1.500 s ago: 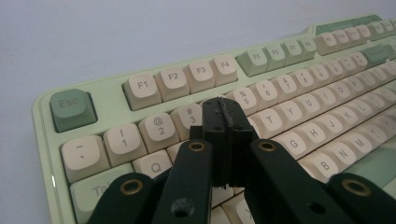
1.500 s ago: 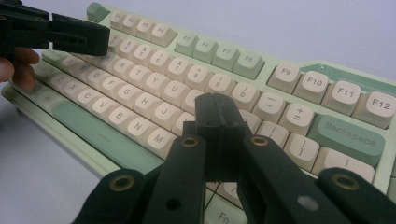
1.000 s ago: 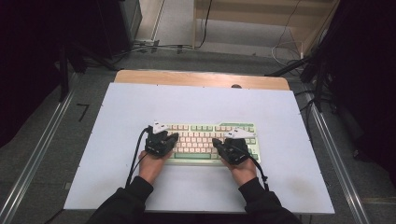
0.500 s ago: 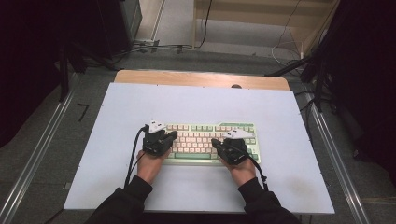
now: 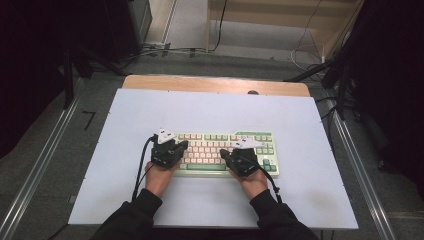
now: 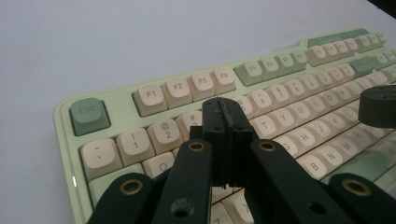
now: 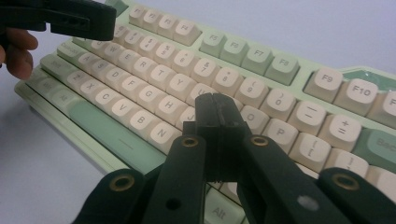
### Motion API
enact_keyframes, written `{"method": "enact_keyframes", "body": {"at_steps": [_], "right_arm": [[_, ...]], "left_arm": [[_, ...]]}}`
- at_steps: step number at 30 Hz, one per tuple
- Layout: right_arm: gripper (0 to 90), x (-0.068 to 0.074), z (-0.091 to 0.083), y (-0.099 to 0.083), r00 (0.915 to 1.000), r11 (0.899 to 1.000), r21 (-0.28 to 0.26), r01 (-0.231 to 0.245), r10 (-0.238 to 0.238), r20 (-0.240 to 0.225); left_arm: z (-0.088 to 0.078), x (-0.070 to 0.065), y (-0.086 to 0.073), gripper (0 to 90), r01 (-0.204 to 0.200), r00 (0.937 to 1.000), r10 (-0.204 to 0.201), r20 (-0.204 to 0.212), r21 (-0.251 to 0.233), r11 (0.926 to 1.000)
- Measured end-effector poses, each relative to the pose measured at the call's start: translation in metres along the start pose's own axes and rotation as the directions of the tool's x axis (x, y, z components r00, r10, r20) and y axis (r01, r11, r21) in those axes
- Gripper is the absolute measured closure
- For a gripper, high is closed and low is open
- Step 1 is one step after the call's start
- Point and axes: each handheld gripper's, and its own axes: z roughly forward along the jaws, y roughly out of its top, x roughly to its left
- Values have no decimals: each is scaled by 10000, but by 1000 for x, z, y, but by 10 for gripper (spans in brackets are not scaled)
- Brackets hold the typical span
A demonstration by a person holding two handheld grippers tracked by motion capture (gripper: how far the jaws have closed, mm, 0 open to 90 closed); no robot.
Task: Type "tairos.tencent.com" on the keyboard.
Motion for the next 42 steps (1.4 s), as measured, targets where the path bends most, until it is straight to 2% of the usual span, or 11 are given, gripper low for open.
{"method": "enact_keyframes", "body": {"at_steps": [16,38,42], "right_arm": [[875,17,14,0,9984,9986,282,443,-433,-357],[875,24,22,-4,9966,9958,549,731,-709,-414],[875,23,18,-2,9968,9970,354,688,-673,-430]], "left_arm": [[-1,2,-1,900,40,10000,-40,-54,7,10000],[-2,2,-2,900,22,10000,-22,-19,49,10000],[-2,2,-2,900,35,10000,-35,-3,31,10000]]}}
